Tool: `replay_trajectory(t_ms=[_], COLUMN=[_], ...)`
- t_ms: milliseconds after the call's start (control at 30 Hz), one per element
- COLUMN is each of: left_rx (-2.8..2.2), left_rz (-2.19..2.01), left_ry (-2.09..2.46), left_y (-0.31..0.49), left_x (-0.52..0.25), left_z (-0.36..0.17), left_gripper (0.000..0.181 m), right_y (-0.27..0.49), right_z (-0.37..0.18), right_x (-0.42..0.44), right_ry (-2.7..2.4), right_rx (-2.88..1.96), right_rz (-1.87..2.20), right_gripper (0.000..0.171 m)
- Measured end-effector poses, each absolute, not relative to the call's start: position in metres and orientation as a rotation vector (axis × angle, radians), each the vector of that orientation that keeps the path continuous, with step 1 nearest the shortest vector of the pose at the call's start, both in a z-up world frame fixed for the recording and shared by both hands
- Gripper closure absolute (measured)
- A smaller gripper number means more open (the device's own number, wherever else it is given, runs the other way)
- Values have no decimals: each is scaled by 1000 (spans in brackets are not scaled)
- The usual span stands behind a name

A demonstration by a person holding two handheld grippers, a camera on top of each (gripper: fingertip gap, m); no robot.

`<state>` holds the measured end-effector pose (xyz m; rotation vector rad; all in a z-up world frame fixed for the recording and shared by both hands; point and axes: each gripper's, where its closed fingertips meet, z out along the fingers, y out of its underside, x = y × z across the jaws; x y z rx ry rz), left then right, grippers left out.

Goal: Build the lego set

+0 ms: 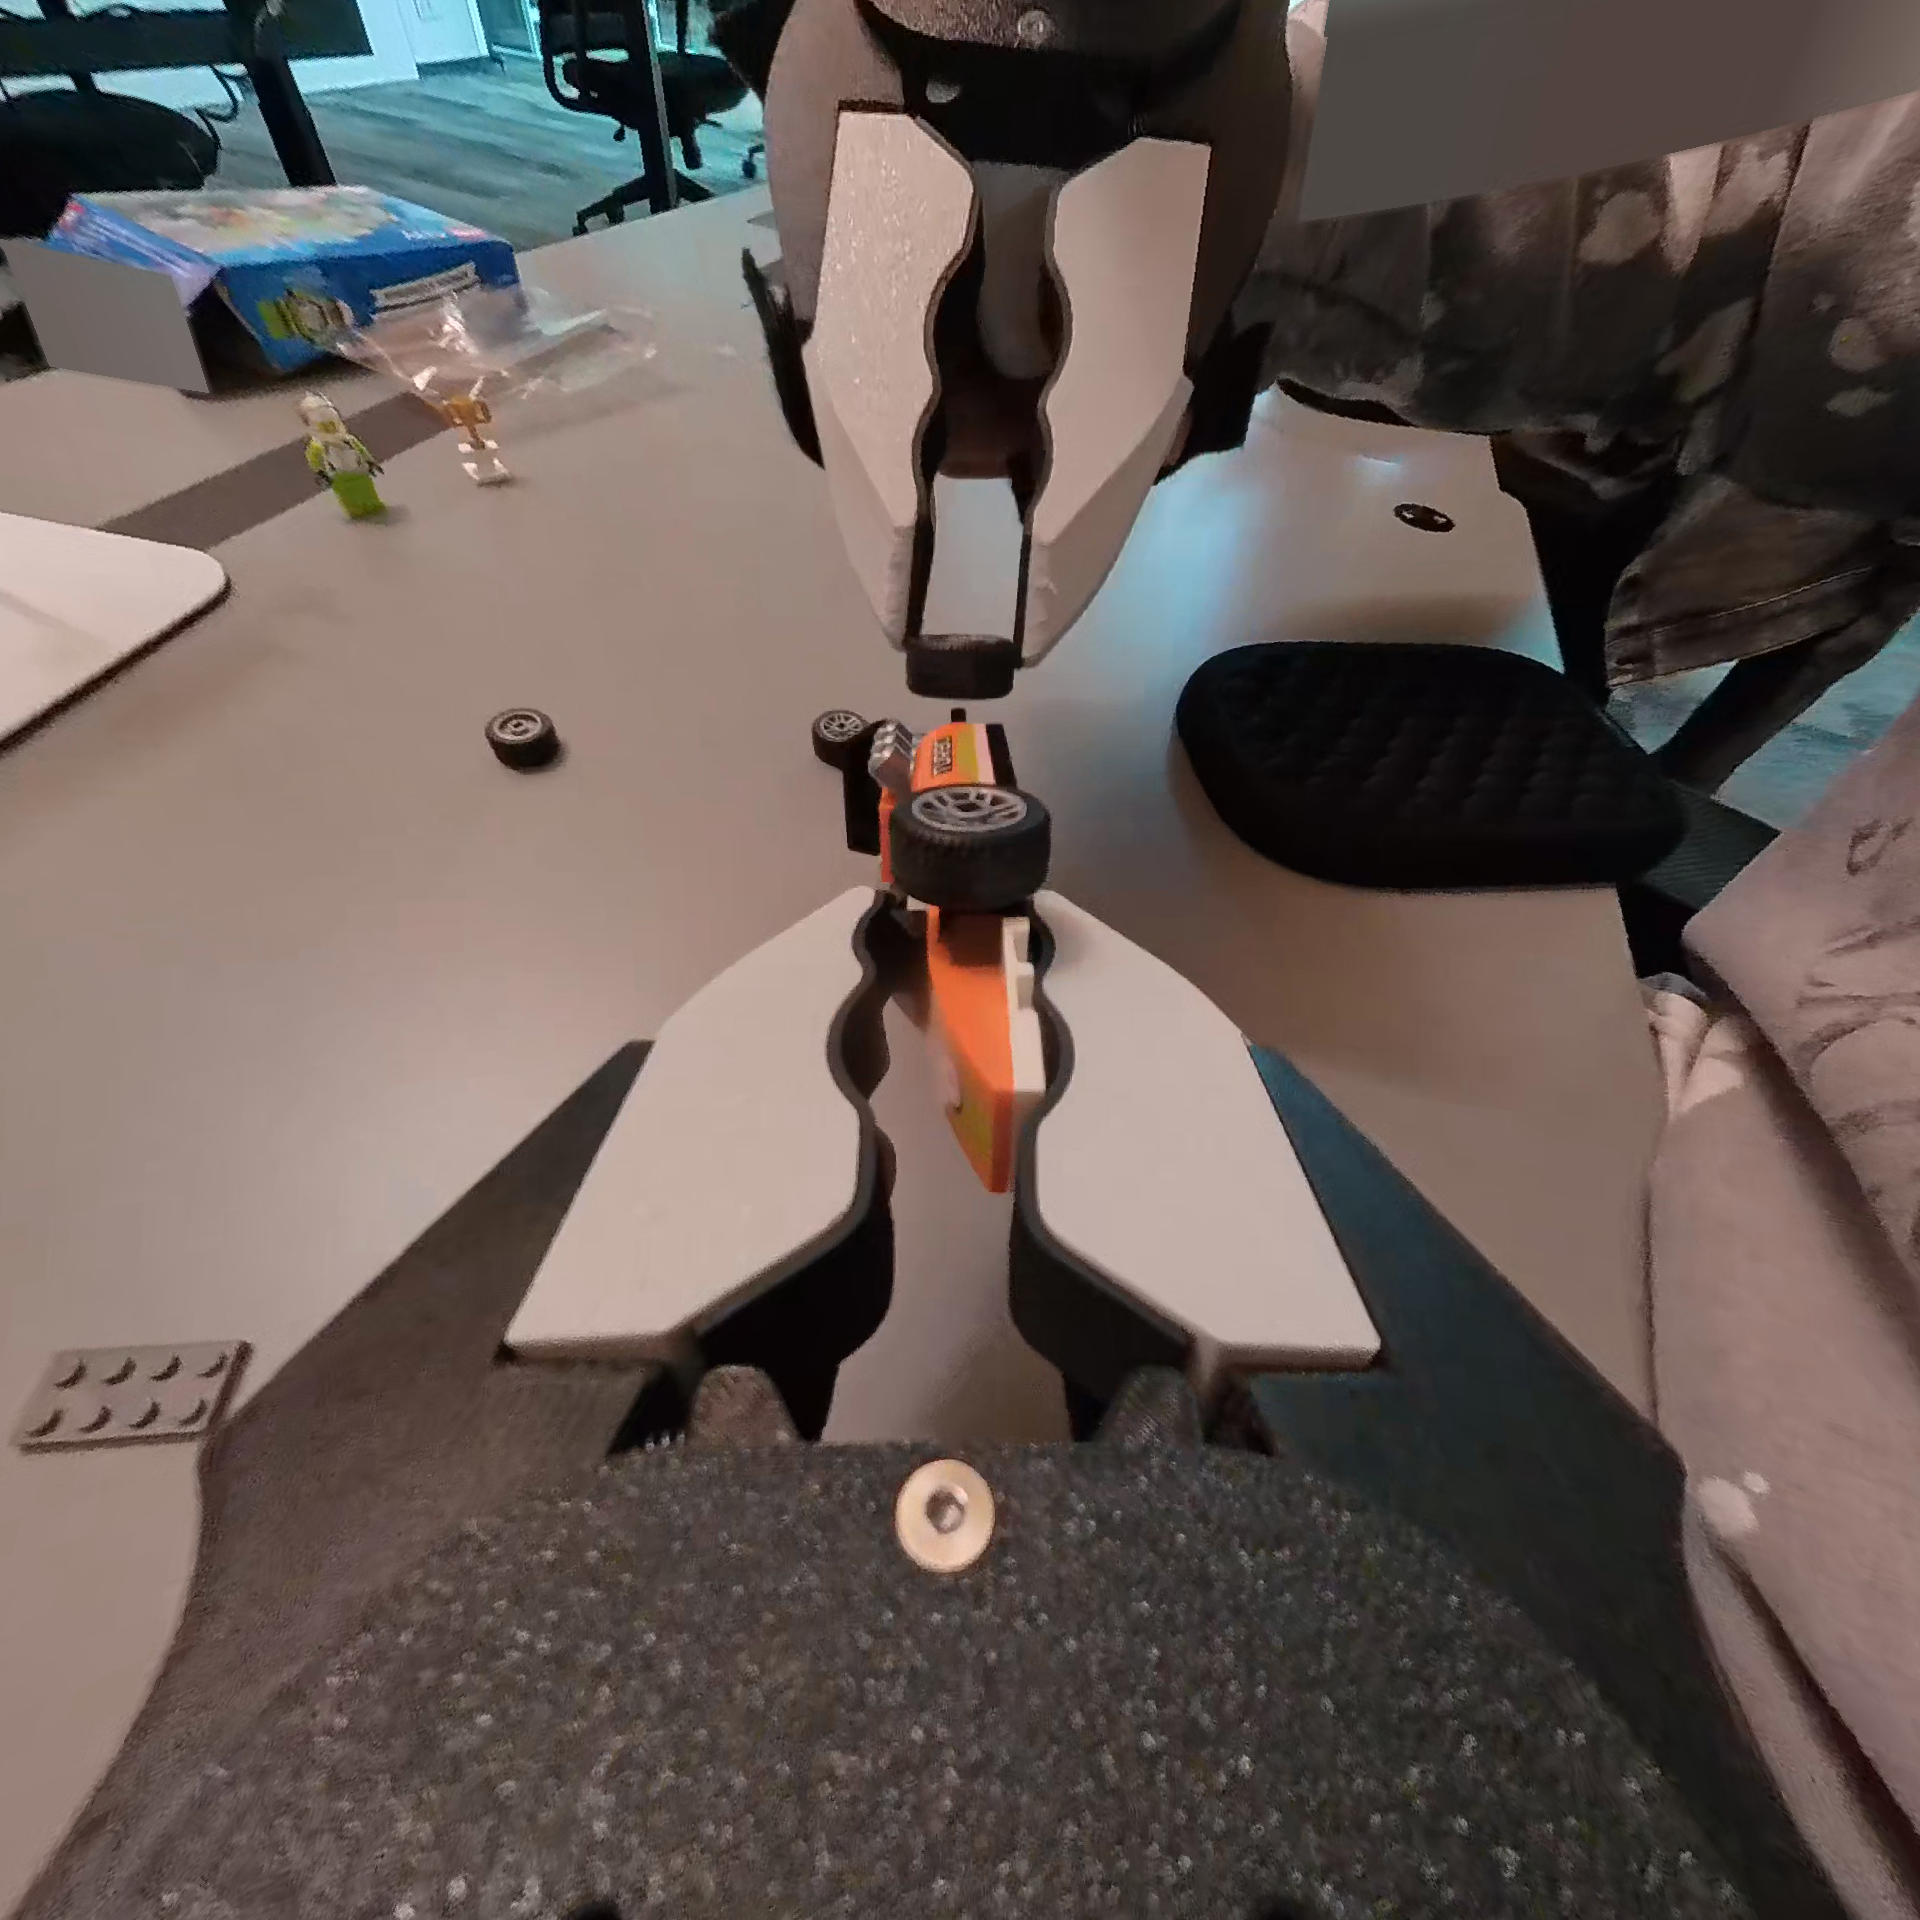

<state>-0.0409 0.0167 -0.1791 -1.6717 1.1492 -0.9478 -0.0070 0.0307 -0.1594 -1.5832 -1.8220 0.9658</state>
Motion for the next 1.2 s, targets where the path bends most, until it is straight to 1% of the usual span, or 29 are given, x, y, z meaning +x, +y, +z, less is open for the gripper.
replay_trajectory(t_ms=[500, 733, 833, 1033, 1200], left_rx=[-1816, -1854, -1865, -1908, -1915], left_rz=[-1266, -1431, -1499, -1618, -1683], left_ry=[1111, 1063, 1014, 924, 880], left_y=[2, -6, -5, -2, -2], left_x=[-34, -28, -29, -32, -32], left_z=[-190, -190, -187, -185, -183], left_gripper=[160, 159, 159, 159, 159], right_y=[19, 7, 7, 11, 11], right_z=[-179, -188, -186, -171, -175], right_x=[-2, 4, 4, 1, 1], right_ry=[-1736, -1792, -1714, -1382, -1363], right_rx=[-1749, -1808, -1839, -1838, -1834], right_rz=[1290, 1413, 1525, 1895, 1931], right_gripper=[152, 152, 152, 153, 153])
